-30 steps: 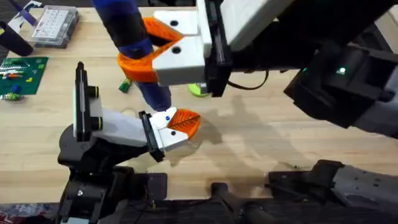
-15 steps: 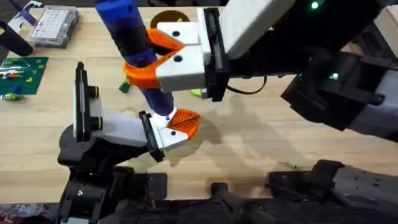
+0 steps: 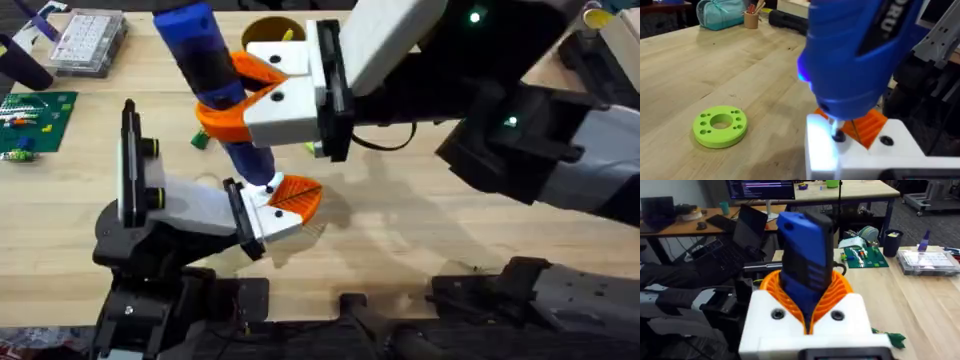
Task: Pick up the gripper from the table and insert it into the empty holder that is missing its gripper. Then pick up a screw, insert it into the mounting hole, and use the screwdriver to tighten it. Finally, clean up the table by picking up the vegetable and placing it into the bucket.
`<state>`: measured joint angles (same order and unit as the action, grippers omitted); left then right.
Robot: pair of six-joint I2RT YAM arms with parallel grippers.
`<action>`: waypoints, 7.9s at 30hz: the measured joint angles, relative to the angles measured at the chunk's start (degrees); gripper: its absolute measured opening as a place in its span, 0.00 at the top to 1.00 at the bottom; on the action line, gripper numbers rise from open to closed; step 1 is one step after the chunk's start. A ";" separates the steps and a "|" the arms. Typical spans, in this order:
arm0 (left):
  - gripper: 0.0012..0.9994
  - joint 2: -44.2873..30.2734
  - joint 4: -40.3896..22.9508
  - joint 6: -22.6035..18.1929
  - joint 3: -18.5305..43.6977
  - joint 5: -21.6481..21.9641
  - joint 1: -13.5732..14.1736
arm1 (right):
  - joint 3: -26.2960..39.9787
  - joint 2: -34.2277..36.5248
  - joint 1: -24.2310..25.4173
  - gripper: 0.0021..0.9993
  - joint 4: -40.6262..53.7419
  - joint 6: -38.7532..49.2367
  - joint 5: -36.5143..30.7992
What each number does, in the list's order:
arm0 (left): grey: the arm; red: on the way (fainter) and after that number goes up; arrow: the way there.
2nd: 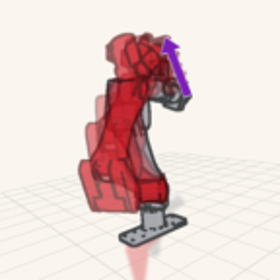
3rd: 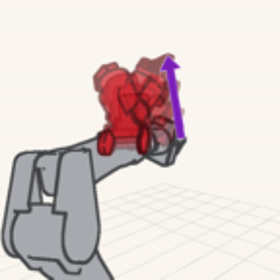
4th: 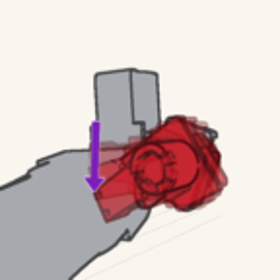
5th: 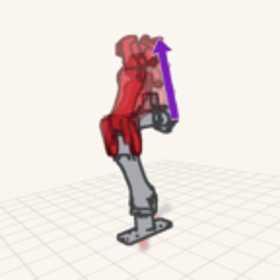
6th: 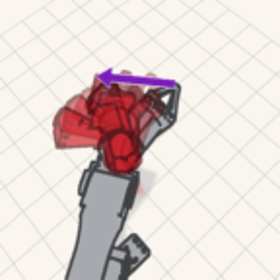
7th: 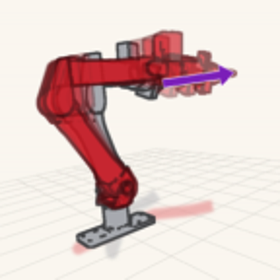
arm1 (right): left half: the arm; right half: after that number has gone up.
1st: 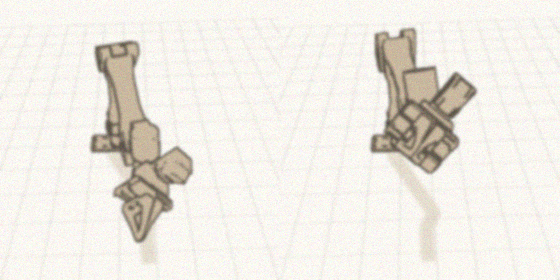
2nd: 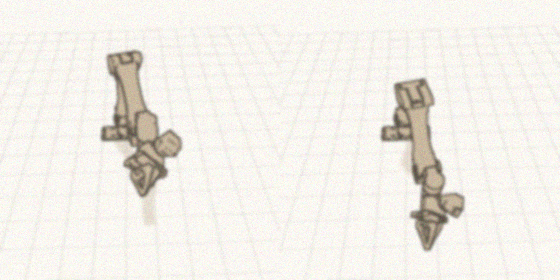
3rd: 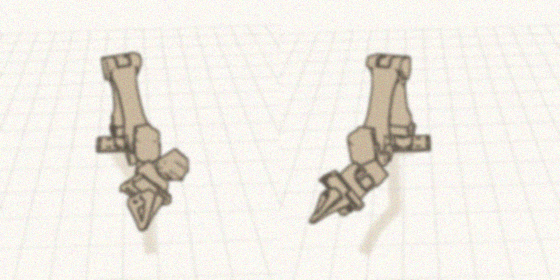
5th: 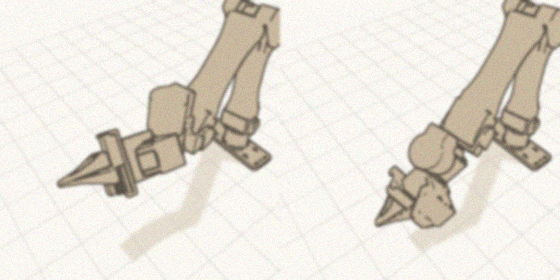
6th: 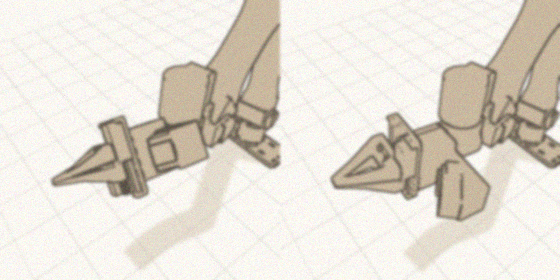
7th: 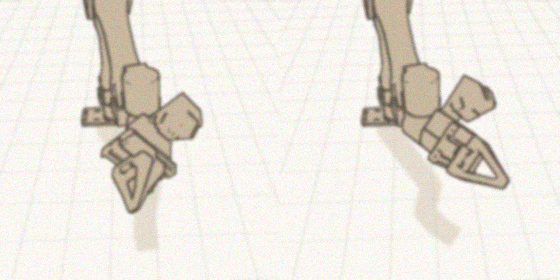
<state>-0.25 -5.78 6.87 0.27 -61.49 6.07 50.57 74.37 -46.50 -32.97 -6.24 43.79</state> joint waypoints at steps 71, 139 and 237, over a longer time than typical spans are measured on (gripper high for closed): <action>0.99 0.00 -0.02 0.02 0.00 -0.07 0.02 | 0.00 0.00 0.81 0.98 2.10 -2.36 0.85; 0.99 0.11 0.00 -0.02 0.02 0.00 0.00 | 11.01 38.67 30.23 0.98 12.54 82.86 -30.91; 0.99 0.11 0.00 -0.02 0.02 0.00 0.00 | 13.99 41.40 32.17 0.00 9.57 93.48 -32.17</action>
<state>-0.14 -5.78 6.85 0.30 -61.49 6.07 64.55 115.77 -14.33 -23.40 87.24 11.62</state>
